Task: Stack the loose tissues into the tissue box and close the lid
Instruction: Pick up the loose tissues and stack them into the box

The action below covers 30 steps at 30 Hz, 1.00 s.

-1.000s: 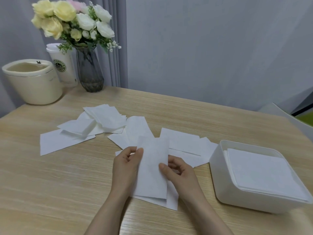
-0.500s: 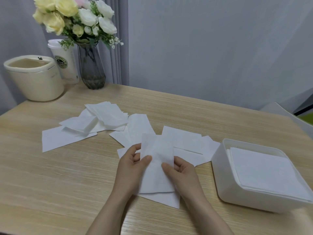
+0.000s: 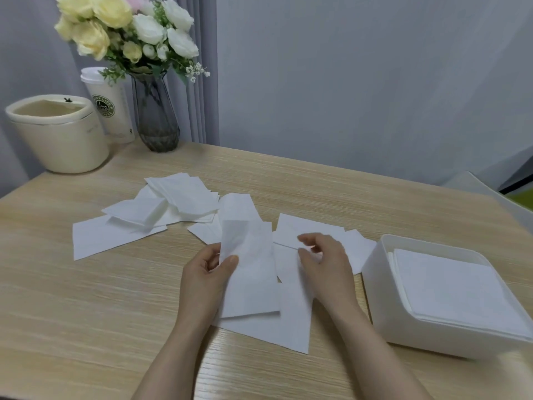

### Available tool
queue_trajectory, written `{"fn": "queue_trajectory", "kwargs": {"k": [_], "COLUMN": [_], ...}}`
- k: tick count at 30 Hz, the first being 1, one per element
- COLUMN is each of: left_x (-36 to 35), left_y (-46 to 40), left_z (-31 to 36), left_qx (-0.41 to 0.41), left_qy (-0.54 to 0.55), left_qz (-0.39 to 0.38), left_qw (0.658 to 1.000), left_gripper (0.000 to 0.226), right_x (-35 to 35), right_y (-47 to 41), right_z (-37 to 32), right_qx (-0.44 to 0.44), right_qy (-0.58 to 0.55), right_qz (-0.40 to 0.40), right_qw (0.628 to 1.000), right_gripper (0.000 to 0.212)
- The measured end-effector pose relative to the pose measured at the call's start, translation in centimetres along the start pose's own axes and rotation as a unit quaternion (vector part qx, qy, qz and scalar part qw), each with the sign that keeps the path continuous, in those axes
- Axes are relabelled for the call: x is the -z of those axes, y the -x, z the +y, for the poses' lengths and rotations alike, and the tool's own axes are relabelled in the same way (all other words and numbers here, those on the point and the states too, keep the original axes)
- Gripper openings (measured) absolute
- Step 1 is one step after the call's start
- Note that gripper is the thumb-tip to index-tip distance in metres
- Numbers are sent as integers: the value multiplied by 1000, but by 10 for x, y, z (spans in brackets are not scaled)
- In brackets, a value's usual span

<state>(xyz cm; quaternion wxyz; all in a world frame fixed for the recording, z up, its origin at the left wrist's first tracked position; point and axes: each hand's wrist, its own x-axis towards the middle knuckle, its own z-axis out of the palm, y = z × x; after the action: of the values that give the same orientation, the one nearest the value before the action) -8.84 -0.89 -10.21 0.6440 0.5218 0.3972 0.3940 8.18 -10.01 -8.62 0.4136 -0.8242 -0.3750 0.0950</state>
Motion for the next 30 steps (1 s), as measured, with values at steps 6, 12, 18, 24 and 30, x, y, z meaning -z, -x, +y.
{"fn": "queue_trajectory", "kwargs": {"k": [6, 12, 18, 24, 30], "left_x": [-1, 1, 1, 2, 3], "left_y": [-1, -3, -5, -5, -6], "left_z": [0, -1, 0, -1, -3], "left_qx": [5, 11, 12, 11, 6], "left_qy": [7, 23, 29, 29, 35], "left_qz": [1, 6, 1, 5, 14], "left_qw": [1000, 1000, 999, 999, 999], "left_gripper": [18, 18, 17, 17, 17], "right_x": [-16, -14, -1, -2, -2], "right_y": [-57, -99, -99, -93, -89], "right_z": [11, 3, -1, -7, -24], "right_qx": [-45, -99, -146, -98, 24], "right_qy": [206, 314, 297, 231, 129], "right_qz": [-10, -39, -66, -42, 58], "right_qw": [978, 943, 941, 967, 990], "right_gripper": [34, 35, 29, 36, 19]}}
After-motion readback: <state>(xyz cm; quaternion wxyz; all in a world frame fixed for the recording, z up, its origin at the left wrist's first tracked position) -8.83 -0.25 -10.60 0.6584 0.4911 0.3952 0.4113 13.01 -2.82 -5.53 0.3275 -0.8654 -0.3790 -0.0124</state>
